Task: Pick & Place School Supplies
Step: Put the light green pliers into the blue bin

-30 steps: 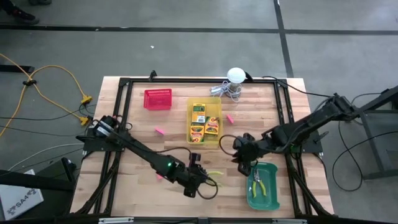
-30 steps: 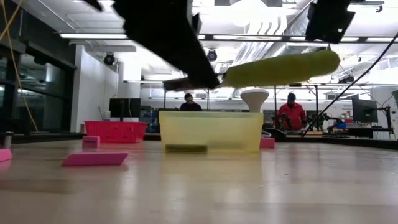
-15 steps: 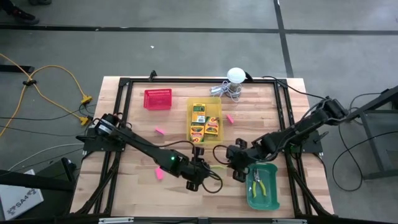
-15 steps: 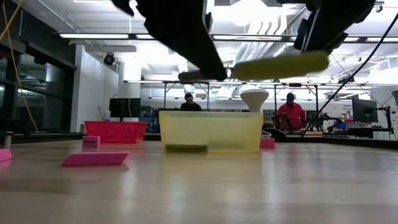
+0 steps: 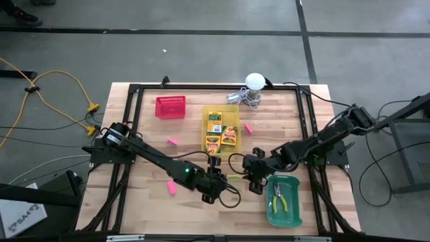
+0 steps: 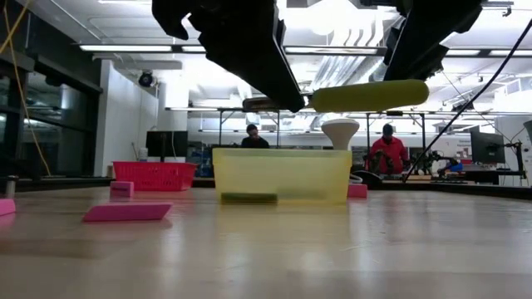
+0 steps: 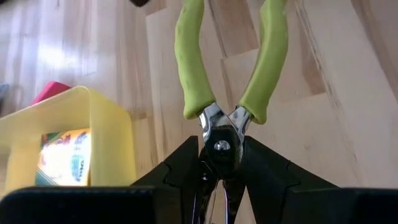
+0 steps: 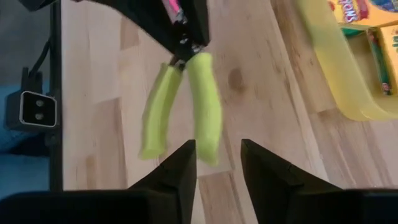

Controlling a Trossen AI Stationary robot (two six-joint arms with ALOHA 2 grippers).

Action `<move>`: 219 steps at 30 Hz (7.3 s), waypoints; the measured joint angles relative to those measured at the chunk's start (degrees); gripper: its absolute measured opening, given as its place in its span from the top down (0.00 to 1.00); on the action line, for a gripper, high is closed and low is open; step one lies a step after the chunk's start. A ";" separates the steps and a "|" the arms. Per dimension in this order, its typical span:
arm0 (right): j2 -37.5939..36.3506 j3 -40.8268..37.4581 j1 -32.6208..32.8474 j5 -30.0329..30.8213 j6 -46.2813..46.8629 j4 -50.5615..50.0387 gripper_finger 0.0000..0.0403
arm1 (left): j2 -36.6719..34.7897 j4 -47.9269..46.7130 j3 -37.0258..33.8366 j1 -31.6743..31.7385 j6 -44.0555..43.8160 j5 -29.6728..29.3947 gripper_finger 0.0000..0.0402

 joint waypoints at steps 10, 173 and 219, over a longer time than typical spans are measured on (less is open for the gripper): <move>0.00 0.00 -0.81 -0.92 -0.02 1.13 0.65 | 0.00 0.56 0.00 0.00 1.47 -2.50 0.75; -1.97 0.02 0.04 -4.56 5.62 -2.46 0.92 | -3.26 10.23 -0.04 -6.69 9.36 -7.01 0.55; -12.59 0.04 39.47 7.99 70.89 -32.86 0.92 | -3.19 10.12 -0.04 -6.55 8.73 -6.96 0.55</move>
